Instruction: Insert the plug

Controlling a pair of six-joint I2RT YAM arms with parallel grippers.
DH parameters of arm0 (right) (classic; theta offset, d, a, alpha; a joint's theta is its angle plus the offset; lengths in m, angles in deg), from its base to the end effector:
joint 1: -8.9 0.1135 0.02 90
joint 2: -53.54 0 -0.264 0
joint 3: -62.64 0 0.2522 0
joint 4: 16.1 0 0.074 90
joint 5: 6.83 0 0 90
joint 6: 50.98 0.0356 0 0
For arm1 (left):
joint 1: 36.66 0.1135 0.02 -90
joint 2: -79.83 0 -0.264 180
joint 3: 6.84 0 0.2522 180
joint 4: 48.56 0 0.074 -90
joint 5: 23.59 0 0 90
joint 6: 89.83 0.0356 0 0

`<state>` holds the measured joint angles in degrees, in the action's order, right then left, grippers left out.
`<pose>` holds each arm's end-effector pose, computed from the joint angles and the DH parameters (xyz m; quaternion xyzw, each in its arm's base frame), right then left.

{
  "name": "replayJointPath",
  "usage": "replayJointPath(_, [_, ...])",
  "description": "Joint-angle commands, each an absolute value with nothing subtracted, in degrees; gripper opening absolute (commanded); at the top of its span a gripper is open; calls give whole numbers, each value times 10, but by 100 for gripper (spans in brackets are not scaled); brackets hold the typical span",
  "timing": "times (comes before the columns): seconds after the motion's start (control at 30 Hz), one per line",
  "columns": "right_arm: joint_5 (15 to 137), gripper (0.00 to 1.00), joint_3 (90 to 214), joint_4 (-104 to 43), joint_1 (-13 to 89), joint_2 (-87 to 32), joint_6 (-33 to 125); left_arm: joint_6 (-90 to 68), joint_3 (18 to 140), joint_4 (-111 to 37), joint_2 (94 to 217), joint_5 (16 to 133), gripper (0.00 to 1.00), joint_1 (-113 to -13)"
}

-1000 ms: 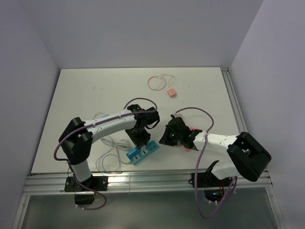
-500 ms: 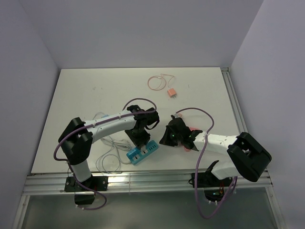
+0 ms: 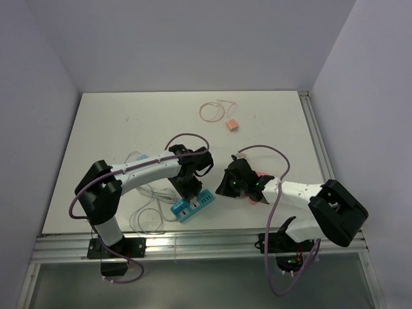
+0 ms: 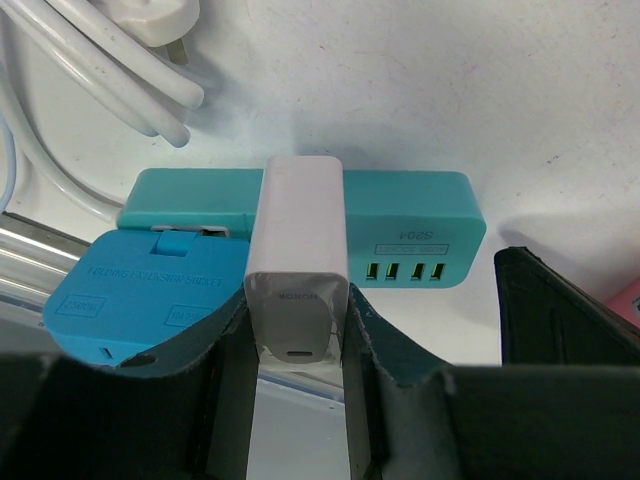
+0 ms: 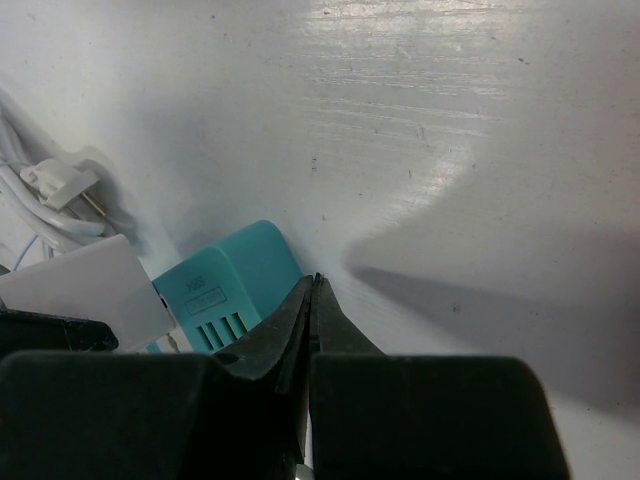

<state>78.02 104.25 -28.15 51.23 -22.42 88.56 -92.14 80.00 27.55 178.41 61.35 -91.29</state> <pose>0.1750 0.1637 0.1480 0.0417 0.9268 0.2956 0.2280 0.1822 -0.2513 0.2138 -0.3233 0.9451 -0.0054 0.0476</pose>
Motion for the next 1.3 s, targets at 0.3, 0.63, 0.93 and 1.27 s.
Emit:
replayJointPath(0.3, [792,0,1063,-281,509,-209,878,-907,874,367,1825,586,8,-919])
replayJointPath(0.63, [789,0,1061,-278,510,-209,874,-911,894,381,1837,604,38,-916])
replayJointPath(0.93, [782,0,1060,-271,508,-213,875,-910,887,378,1834,602,46,-909])
replayJointPath(1.27, [782,0,1061,-271,509,-214,876,-904,922,392,1829,596,46,-903])
